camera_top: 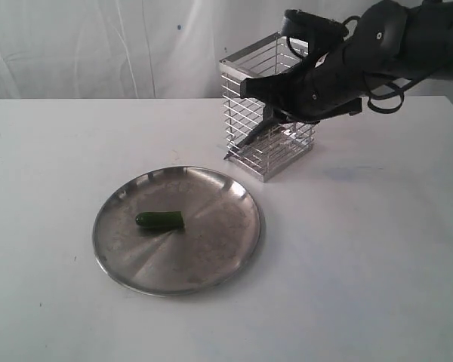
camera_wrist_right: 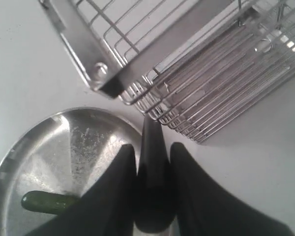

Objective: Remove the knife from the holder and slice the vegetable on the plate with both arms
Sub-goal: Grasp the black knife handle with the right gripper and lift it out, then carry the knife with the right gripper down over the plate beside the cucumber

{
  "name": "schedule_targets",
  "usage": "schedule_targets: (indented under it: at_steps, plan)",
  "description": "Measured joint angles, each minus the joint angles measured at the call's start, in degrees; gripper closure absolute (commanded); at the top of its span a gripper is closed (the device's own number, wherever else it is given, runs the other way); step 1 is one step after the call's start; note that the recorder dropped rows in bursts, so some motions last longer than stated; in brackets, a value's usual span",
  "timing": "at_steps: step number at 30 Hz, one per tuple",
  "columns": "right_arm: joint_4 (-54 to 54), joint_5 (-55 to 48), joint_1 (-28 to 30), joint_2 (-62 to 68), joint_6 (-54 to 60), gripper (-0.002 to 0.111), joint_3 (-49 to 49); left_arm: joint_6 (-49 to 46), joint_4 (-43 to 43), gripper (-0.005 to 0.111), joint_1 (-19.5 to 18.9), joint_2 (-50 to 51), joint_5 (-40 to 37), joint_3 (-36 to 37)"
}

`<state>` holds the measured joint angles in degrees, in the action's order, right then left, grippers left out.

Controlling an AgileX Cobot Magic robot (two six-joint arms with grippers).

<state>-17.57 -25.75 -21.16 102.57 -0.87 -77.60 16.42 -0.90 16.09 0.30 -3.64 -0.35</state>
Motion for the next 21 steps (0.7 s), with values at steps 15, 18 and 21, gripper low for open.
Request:
schedule_targets:
  at_steps: [15,18,21]
  plan:
    - [4.71,-3.37,1.38,-7.49,7.87,0.106,-1.76,0.00,0.00,0.107,0.00,0.00,0.00,0.00]
    - [4.84,-4.02,1.52,-9.77,7.87,0.108,-1.54,0.00,0.00,0.107,0.00,0.00,0.00,0.00]
    - [5.04,-5.57,1.52,-12.62,7.87,0.108,-1.18,0.00,0.00,0.107,0.00,0.00,0.00,0.00]
